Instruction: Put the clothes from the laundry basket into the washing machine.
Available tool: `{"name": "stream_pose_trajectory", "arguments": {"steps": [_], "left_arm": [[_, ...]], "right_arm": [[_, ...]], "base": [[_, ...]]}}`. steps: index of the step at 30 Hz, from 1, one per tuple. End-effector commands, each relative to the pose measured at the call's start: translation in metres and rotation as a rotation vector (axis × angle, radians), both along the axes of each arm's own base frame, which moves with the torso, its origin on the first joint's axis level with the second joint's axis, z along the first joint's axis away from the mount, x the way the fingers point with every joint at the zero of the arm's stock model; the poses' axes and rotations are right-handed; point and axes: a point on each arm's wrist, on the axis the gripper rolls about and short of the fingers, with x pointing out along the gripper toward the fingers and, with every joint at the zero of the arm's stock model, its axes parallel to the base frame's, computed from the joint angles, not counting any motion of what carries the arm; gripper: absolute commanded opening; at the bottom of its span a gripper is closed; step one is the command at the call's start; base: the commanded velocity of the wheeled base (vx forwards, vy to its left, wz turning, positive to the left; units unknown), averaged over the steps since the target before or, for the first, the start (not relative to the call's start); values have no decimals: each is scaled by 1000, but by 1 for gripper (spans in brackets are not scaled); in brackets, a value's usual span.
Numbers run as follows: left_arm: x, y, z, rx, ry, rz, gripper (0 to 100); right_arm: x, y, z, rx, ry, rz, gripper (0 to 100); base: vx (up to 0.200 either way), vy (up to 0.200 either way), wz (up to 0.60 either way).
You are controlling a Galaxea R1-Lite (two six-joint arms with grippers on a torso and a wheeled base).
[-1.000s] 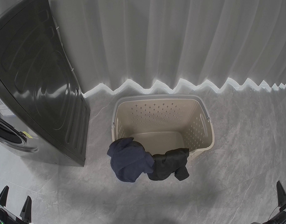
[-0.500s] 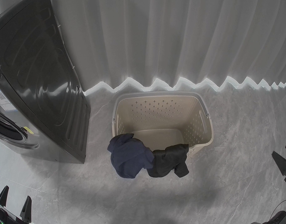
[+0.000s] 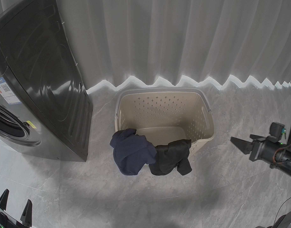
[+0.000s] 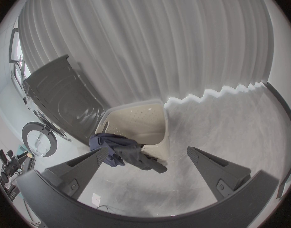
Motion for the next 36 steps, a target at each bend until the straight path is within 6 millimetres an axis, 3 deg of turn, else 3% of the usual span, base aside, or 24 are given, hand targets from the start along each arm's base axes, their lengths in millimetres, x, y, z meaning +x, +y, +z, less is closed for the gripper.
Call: {"name": "stream_pose_trajectory", "arguments": {"steps": [1, 13, 25, 36], "left_arm": [[0, 0, -5, -1, 2, 1, 100], [0, 0, -5, -1, 4, 1, 100], [0, 0, -5, -1, 4, 1, 100], [0, 0, -5, -2, 4, 1, 100]], "right_arm": [[49, 50, -44, -46, 140, 70, 100], [66, 69, -60, -52, 187, 55, 100], [85, 87, -95, -93, 274, 70, 100], [107, 117, -127, -104, 288, 112, 100]], "base": [[0, 0, 0], [0, 0, 0], [0, 0, 0], [0, 0, 0]]}}
